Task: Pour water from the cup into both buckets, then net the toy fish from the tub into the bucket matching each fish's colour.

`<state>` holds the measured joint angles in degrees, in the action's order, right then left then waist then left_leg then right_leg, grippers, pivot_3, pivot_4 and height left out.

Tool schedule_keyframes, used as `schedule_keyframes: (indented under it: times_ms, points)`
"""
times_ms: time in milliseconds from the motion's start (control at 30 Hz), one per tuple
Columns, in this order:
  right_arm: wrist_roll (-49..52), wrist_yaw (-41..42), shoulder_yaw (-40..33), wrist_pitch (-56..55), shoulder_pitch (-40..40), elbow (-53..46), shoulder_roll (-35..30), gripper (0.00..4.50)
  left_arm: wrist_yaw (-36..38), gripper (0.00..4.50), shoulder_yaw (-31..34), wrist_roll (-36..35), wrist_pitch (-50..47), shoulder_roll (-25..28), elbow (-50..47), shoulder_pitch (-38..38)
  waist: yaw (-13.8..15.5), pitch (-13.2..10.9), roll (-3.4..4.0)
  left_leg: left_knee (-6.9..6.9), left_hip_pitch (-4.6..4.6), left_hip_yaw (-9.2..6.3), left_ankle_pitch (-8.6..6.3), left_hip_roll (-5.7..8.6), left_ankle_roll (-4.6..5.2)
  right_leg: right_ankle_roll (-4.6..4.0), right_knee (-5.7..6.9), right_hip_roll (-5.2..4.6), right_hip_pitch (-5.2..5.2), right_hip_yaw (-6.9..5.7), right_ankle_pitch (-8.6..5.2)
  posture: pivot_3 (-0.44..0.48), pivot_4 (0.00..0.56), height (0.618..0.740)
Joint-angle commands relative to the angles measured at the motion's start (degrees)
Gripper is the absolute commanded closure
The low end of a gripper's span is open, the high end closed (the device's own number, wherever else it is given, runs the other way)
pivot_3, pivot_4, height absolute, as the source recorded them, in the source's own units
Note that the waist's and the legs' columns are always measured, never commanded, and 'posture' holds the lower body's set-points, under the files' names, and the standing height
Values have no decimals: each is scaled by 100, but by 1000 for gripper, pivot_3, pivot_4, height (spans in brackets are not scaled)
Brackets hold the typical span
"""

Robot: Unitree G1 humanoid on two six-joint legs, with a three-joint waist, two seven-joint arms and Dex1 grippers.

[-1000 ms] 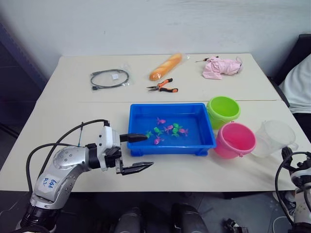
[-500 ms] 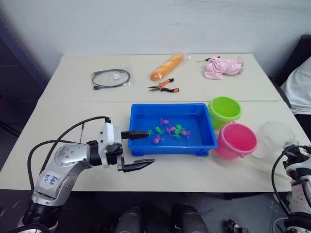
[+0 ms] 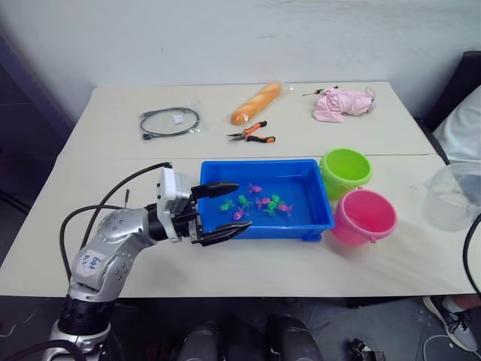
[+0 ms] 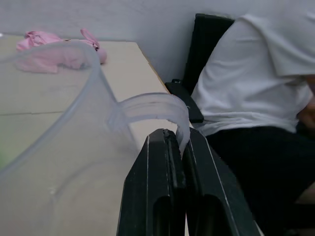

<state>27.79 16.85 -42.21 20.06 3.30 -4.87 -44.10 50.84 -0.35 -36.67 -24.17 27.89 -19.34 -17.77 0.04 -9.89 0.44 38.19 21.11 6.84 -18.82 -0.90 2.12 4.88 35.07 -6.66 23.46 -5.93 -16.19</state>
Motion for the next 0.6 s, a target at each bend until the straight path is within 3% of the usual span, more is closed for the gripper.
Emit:
schedule_keyframes:
  times_ms: [33, 367, 600]
  points:
    - [-286, 26, -145, 101, 83, -494, -311, 4482, 25, 0, -115, 99, 187, -141, 40, -169, 5, -2, -4, 0, 2, 0, 0, 0, 0, 0, -1, 1, 0, -1, 0, 0, 150, 740]
    - [-1920, 429, 510, -744, 480, -996, -790, 4482, 7, 0, -422, 394, 462, -600, 368, -357, 70, -5, -9, 2, 5, 3, 4, 5, 6, 6, -7, 8, 0, -1, 3, 0, 150, 740]
    - [-2923, 368, 847, -1837, 450, -530, -838, 4482, -55, 0, -520, 608, 611, -791, 624, -493, 104, -7, -12, 4, 5, 4, 6, 7, 4, 6, -6, 17, 0, -1, 3, 0, 150, 740]
